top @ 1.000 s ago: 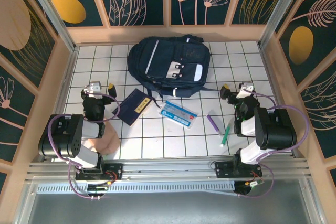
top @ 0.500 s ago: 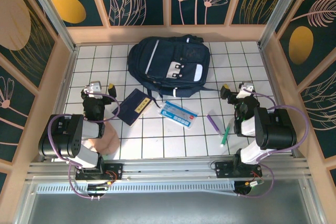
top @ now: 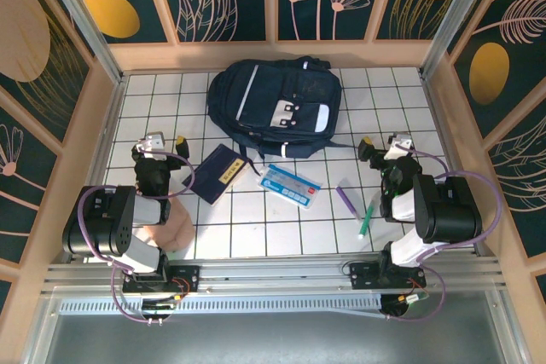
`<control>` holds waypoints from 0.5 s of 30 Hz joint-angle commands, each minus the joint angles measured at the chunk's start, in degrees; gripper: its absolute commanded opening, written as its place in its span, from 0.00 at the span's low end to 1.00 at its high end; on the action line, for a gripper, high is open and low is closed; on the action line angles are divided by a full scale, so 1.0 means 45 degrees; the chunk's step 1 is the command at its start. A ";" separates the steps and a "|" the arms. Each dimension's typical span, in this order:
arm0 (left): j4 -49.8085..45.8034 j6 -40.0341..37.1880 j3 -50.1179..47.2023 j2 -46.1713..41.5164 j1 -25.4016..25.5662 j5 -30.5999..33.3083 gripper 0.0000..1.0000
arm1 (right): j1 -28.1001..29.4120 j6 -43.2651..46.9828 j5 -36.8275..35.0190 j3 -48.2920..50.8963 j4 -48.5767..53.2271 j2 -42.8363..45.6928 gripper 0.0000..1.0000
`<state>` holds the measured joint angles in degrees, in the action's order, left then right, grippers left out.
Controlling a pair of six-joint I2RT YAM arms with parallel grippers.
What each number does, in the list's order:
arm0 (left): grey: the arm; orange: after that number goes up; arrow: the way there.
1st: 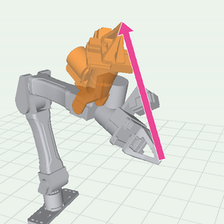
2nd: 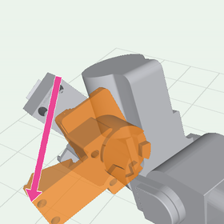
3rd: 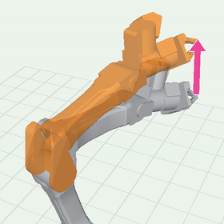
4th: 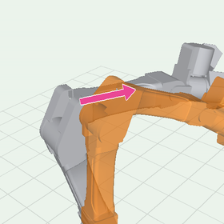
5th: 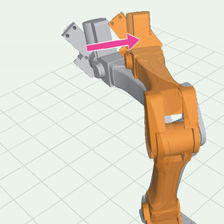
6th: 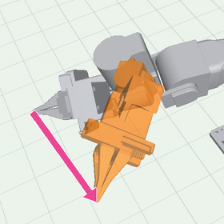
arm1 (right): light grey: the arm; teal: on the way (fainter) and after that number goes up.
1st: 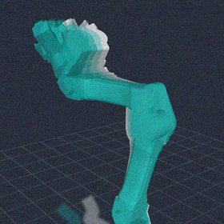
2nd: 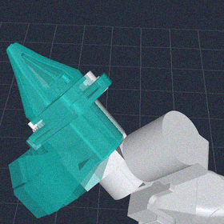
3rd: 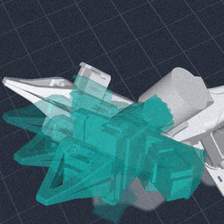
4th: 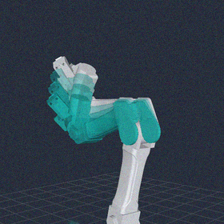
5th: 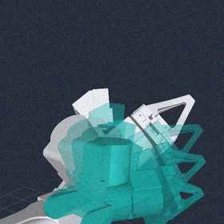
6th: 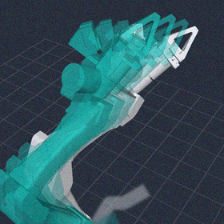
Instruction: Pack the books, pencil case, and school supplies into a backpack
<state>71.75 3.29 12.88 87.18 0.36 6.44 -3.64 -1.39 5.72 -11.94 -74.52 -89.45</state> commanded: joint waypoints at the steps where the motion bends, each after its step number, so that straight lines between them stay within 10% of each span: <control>1: 0.0150 0.0189 0.0220 -0.0016 -0.0060 -0.0054 0.99 | 0.0095 0.0152 0.0058 -0.0200 -0.0165 -0.0025 0.99; 15: 0.0412 0.0311 0.0047 -0.0212 -0.0058 0.0142 0.99 | 0.0076 -0.0369 -0.1371 -0.0624 0.2020 0.1710 0.99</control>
<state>71.77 3.31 12.97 87.13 0.36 6.48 -3.66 -1.78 4.23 -12.58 -70.59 -87.53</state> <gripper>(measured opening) 0.990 0.992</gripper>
